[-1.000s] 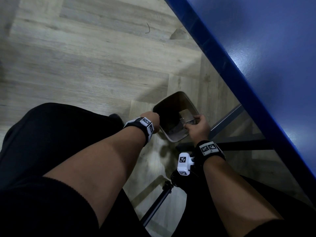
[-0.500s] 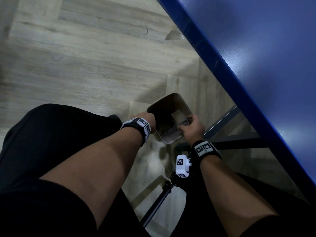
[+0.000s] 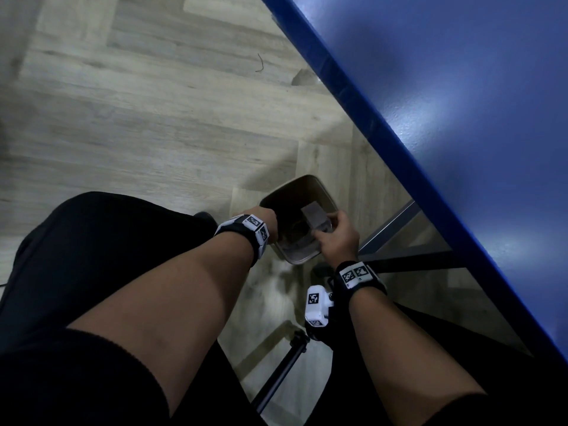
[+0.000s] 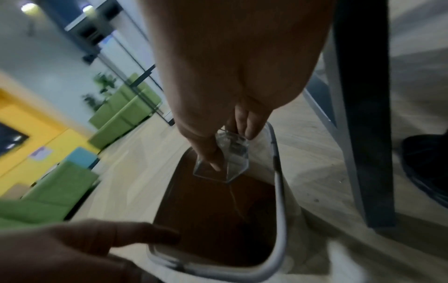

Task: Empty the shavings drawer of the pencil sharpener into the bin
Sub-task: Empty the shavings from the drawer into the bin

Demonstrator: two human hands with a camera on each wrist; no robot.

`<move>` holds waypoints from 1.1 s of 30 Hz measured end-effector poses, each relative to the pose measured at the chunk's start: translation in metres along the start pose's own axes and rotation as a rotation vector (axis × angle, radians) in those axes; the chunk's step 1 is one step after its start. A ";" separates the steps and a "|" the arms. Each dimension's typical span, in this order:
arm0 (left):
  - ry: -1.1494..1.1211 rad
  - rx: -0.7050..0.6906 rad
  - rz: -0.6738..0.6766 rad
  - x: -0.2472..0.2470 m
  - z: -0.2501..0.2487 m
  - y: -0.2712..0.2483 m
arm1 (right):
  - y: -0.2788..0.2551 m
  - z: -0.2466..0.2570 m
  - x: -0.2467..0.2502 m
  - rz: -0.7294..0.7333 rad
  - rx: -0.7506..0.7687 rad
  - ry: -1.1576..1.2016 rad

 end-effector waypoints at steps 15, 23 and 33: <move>-0.073 -0.350 -0.228 0.101 -0.048 -0.225 | -0.043 0.056 0.075 0.123 -0.354 0.535; 0.108 -0.441 -0.339 0.138 -0.036 -0.336 | -0.108 0.104 0.146 0.356 -0.144 0.566; 0.209 -0.537 -0.362 0.139 -0.006 -0.442 | -0.189 0.167 0.180 0.428 -0.151 0.859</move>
Point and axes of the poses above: each hand's wrist, its own y-axis towards the middle knuckle, its own x-axis out of the back of the hand, z = x × y, the point moved 3 cm from there along y, towards the middle knuckle, and after that the axes turned 11 degrees about x, right-handed, at the moved point
